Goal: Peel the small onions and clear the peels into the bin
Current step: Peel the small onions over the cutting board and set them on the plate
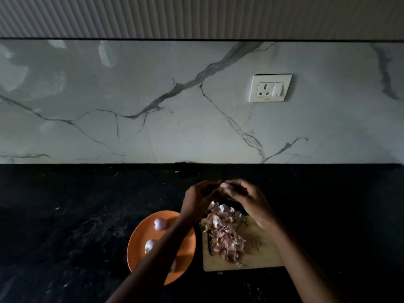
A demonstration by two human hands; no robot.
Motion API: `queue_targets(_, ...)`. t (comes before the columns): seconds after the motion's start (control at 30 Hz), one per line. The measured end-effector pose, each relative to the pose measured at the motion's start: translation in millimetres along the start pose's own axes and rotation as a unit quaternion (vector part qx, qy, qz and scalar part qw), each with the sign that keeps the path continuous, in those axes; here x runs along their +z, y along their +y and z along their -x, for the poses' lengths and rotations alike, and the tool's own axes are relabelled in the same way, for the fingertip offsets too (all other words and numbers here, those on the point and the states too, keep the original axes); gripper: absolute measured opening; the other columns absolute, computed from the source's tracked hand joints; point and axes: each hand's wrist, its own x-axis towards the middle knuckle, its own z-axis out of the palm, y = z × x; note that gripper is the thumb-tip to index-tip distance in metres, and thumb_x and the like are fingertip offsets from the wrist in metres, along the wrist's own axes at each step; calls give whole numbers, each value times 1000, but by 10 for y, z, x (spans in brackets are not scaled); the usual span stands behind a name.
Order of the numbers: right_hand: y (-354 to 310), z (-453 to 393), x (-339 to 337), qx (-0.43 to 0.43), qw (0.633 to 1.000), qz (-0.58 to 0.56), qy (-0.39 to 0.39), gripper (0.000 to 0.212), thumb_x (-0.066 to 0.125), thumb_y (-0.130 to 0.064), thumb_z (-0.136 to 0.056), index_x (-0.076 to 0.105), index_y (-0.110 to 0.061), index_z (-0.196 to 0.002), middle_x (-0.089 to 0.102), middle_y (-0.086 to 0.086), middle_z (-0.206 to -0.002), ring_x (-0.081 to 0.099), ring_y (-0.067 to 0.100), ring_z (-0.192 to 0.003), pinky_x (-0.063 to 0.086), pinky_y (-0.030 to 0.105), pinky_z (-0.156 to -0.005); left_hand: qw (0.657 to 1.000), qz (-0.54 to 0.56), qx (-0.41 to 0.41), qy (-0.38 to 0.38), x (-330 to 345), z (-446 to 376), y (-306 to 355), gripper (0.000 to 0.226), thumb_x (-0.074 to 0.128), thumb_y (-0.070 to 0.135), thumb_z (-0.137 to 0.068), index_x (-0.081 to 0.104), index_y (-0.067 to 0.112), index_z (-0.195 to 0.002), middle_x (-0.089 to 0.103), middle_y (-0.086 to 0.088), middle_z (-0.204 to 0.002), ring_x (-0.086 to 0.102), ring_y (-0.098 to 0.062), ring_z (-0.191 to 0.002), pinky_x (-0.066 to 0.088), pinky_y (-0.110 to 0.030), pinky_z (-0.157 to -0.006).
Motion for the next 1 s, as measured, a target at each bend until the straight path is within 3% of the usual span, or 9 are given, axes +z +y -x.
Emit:
queue_targets(0.07,-4,-3,-9,-5,1000,22,-2,22,75,-34,-87,73,-29,-108,76,-2,-110,69,16,-109,52,43,-101,1000,8,-10,1,-20,10,10,34,77,38,-85,75,20,-113,78,6,-97,74,-7,-91,59,-29,-80)
queue_targets(0.13,13,-9,-26,-4,1000,30,-2,19,76,-29,-87,73,-30,-107,76,-1,-107,70,16,-107,53,44,-100,1000,2,-16,4,-41,6,-13,34,77,44,-84,76,23,-111,78,6,-96,74,-10,-90,60,-33,-80)
queue_targets(0.2,26,-12,-25,-3,999,39,-7,19,76,-27,-88,73,-30,-107,76,-1,-105,70,17,-105,54,42,-98,1000,-13,-5,7,-57,19,-11,33,77,46,-83,77,25,-108,78,7,-94,74,-7,-87,57,-28,-74)
queue_targets(0.3,15,1,-15,-10,998,56,-10,20,77,-30,-87,73,-27,-107,77,-3,-102,71,13,-100,55,34,-92,999,-48,7,22,-62,36,18,30,78,42,-84,78,24,-107,77,10,-93,72,2,-84,53,-17,-70)
queue_targets(0.43,17,21,-19,-29,990,134,-26,20,77,-26,-87,70,-32,-105,74,-14,-102,68,1,-100,51,19,-85,994,-104,28,28,-49,55,-5,29,80,39,-82,77,22,-106,77,9,-94,70,5,-85,58,-22,-74)
queue_targets(0.63,27,17,-8,-36,985,165,-33,26,79,-23,-85,68,-30,-108,74,-15,-103,67,-3,-100,49,15,-85,988,-142,41,50,-28,44,1,20,83,19,-77,76,15,-95,74,6,-84,66,6,-75,49,-18,-64)
queue_targets(0.73,8,18,-15,-48,984,165,-37,26,78,-21,-86,69,-29,-109,73,-18,-104,66,-3,-104,48,13,-87,990,-123,38,50,-61,29,-2,20,84,21,-79,75,16,-96,74,7,-83,68,1,-75,48,-13,-62)
queue_targets(0.83,-25,3,-39,-46,986,156,-30,24,76,-21,-88,70,-28,-109,73,-15,-106,65,-4,-104,47,11,-88,996,-77,37,17,-107,19,26,22,81,26,-83,76,16,-103,75,12,-88,69,6,-79,50,-11,-66)
queue_targets(1.0,-41,8,-66,-37,989,136,-37,24,76,-17,-88,71,-27,-108,74,-10,-105,67,2,-103,49,15,-89,990,-117,76,-3,-151,25,17,28,78,15,-84,75,20,-112,74,14,-98,68,8,-90,53,-13,-76)
